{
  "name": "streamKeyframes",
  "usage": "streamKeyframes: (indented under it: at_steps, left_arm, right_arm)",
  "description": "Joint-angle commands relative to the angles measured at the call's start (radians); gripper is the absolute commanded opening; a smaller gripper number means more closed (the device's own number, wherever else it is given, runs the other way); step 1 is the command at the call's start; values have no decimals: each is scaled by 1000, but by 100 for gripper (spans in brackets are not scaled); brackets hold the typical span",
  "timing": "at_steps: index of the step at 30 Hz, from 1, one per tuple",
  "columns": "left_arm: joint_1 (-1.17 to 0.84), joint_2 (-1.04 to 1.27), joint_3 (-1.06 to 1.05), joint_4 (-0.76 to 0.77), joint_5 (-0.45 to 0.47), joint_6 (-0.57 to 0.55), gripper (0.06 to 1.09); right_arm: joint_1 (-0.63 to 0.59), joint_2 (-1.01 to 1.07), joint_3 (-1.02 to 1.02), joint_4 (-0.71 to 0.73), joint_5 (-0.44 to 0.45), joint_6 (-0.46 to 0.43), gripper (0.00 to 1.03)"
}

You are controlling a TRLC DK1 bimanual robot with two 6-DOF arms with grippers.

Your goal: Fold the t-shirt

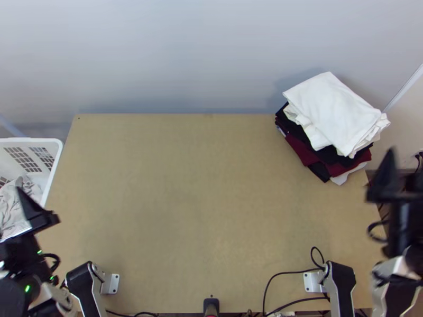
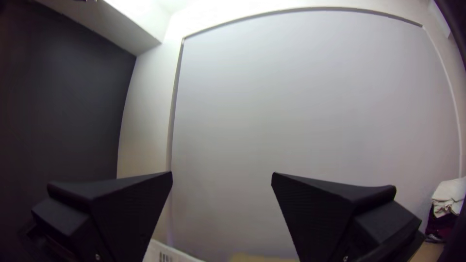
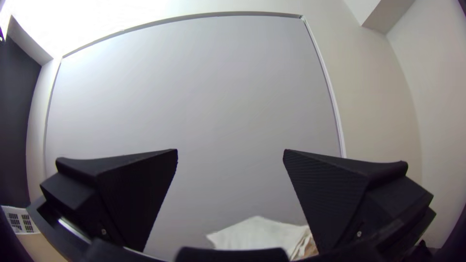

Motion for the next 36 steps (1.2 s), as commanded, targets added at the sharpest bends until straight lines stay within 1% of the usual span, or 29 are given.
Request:
streamKeyframes:
  at_steps: [1,3,4,5,6,7,9,11,12,13,14,18,24,36]
  left_arm:
    - [23,-12,-116,-1,-2,-3,105]
    - [23,-14,-197,2,-2,-13,105]
    - [23,-12,-234,12,0,-18,105]
    - [22,-12,-272,36,0,-33,105]
    - [20,-12,-309,46,2,-33,105]
    - [15,-12,-340,48,2,-41,105]
    - [2,-12,-401,55,9,-66,105]
    - [-32,-12,-458,83,11,-75,105]
    - [-50,-12,-476,98,11,-75,105]
    - [-64,-12,-491,98,11,-75,105]
    - [-70,-12,-505,106,11,-75,105]
    - [-78,-7,-559,124,9,-76,105]
    - [-66,-6,-573,126,-2,-36,105]
    - [-64,-7,-573,128,-2,-36,105]
  right_arm:
    - [7,-126,-177,-62,-4,-30,98]
    - [6,-263,-311,-75,-4,-37,98]
    - [9,-349,-387,-82,-4,-60,98]
    - [13,-352,-440,-73,-5,-66,98]
    - [6,-344,-437,-191,24,-48,98]
    - [4,-345,-466,-250,39,-59,98]
    - [13,-347,-561,-208,41,-93,98]
    - [15,-347,-619,-217,41,-91,98]
    - [15,-345,-625,-227,42,-77,98]
    - [21,-342,-624,-239,55,-43,98]
    - [21,-342,-624,-239,68,-34,98]
    - [15,-342,-627,-233,93,-39,98]
    - [16,-342,-630,-228,93,-39,98]
    - [16,-342,-630,-228,93,-39,98]
